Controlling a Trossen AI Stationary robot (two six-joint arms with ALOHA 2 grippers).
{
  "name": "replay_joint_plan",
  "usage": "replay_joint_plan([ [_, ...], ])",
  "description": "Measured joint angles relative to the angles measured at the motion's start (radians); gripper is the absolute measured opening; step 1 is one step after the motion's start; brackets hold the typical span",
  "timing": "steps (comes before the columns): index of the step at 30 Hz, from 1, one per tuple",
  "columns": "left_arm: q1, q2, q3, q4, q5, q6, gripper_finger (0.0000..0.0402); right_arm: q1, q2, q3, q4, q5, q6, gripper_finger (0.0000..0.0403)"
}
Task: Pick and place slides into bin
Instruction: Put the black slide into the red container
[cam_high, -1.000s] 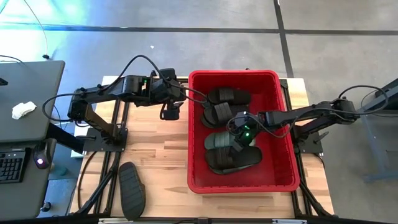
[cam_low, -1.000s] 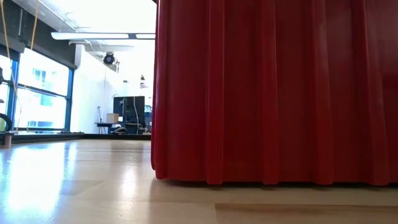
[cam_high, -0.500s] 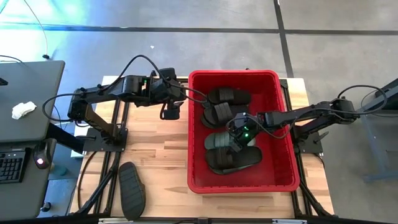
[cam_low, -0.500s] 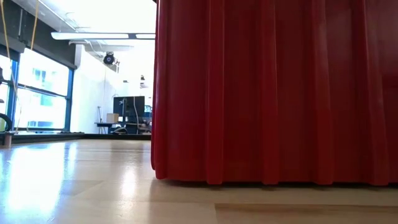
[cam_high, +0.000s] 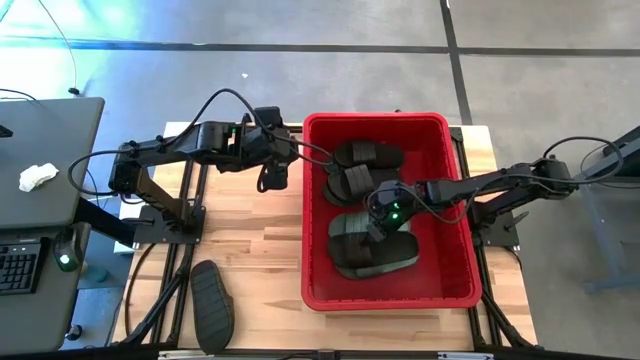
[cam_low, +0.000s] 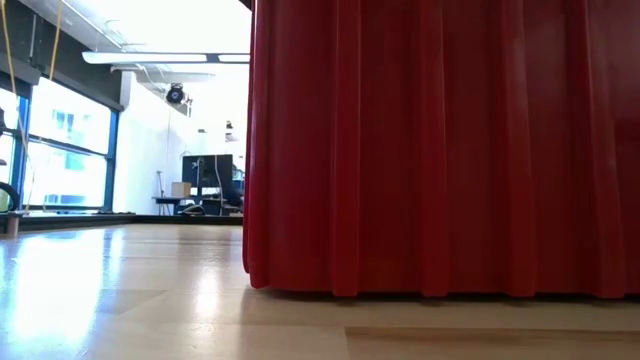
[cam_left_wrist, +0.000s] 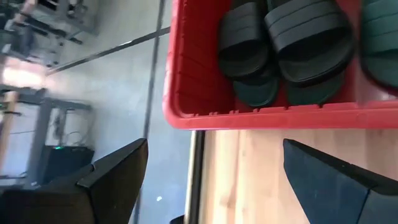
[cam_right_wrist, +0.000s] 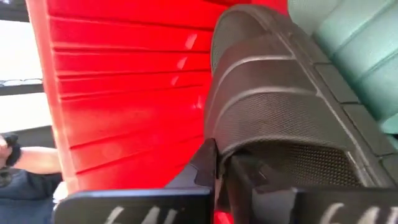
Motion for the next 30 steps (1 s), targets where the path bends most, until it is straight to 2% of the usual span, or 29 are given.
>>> replay_joint_plan([
  [7,0.001,0.000,0.000,0.000,-0.087,0.031,0.0353,0.057,-0.001,0.000,0.005,-0.011,0.071,0.0001],
  [14,0.001,0.000,0.000,0.001,-0.088,0.045,0.0353,0.091,-0.001,0.000,0.006,0.067,0.098,0.0000],
  [30,0.001,0.000,0.000,-0.008,-0.072,0.026,0.0353,0.090,-0.002,0.002,-0.056,0.083,0.101,0.0004],
])
